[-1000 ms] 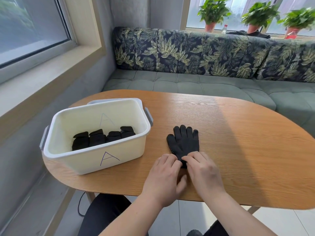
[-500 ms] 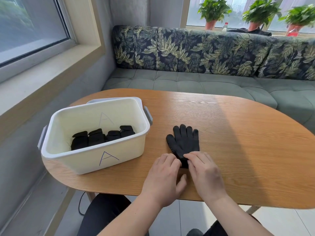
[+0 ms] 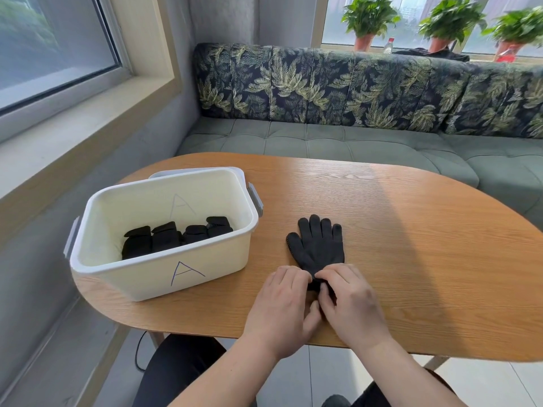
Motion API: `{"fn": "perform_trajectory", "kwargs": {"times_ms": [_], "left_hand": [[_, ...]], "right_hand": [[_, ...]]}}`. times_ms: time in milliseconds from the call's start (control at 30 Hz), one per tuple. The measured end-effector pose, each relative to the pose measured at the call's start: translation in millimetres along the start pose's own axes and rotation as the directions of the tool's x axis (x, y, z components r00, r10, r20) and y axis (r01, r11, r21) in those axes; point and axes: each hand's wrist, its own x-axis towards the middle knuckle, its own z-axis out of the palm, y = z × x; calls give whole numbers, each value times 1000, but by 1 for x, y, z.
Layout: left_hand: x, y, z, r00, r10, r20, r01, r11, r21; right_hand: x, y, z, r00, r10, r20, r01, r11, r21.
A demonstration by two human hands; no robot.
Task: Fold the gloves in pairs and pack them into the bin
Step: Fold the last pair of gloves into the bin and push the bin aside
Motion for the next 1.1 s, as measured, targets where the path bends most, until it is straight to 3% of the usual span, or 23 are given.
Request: {"fn": "perform_trajectory", "kwargs": {"times_ms": [200,400,600,767,967,1033,1100], "left_hand": [[1,-1,2,999,-34,12,34,999,8],[11,0,-1,966,-141,218,125,988,85],[13,-1,1,954,-175,245,143,980,141],[11,0,1,961,-185,206,155,976,154],[10,-1,2,968,-190,164,169,977,132],[10,-2,2,971,-191,142,175,978,115],[9,-2,2,971,-193,140,178,977,114]], "right_hand": [[0,-3,-1,999,38,-5,-38,999,-13],[0,-5,-2,998,65,-1,-65,997,-34],[1,-3,0,995,88,-42,-92,993,-81],[7,3,10,980,117,160,-105,991,-78],[41,-3,6,974,198,109,-186,976,-111],[60,-3,7,951,187,248,-166,981,-102],[76,0,9,883,187,430,-131,979,-157]]}}
